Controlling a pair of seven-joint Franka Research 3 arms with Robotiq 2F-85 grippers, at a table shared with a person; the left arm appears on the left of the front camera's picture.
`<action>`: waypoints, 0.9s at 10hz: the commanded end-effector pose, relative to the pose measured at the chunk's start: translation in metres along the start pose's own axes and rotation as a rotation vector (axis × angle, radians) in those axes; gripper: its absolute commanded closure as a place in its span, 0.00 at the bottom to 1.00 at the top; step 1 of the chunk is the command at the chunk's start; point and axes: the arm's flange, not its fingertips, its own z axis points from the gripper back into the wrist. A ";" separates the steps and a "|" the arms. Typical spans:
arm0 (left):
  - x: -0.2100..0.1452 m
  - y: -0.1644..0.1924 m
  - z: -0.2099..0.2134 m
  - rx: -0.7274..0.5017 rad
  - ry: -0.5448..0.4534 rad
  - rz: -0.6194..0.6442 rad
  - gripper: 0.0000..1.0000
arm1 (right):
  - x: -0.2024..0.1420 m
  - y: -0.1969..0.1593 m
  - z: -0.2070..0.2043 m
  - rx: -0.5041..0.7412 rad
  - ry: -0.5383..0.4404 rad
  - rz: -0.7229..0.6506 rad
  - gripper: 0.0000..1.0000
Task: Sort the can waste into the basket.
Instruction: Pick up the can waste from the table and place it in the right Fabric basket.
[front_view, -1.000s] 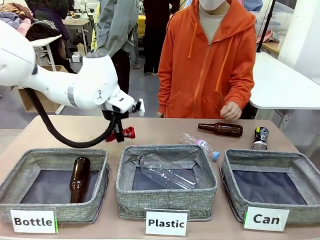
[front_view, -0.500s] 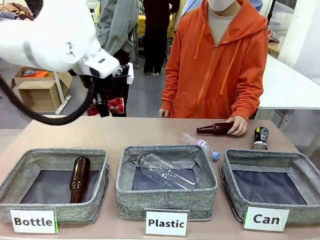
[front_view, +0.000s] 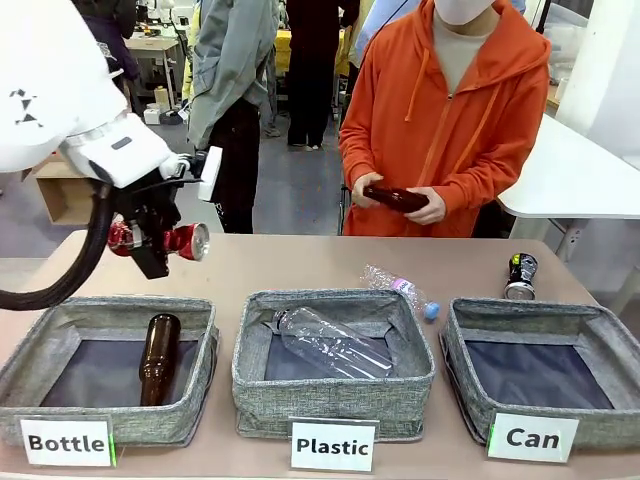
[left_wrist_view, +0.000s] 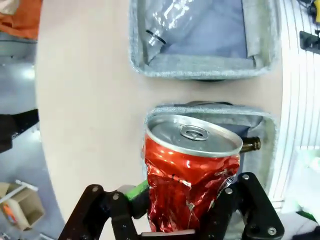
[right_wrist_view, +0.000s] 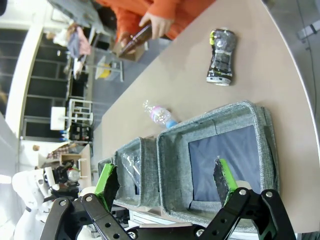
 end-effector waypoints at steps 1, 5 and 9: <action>0.018 0.018 -0.002 0.011 0.024 0.004 1.00 | 0.002 -0.002 -0.001 0.028 -0.013 0.020 0.00; 0.087 0.018 -0.010 -0.051 -0.199 -0.255 1.00 | 0.002 -0.002 -0.001 0.028 -0.013 0.020 0.00; -0.094 0.005 0.098 0.021 -0.292 -0.169 1.00 | 0.002 -0.002 -0.001 0.028 -0.013 0.020 0.00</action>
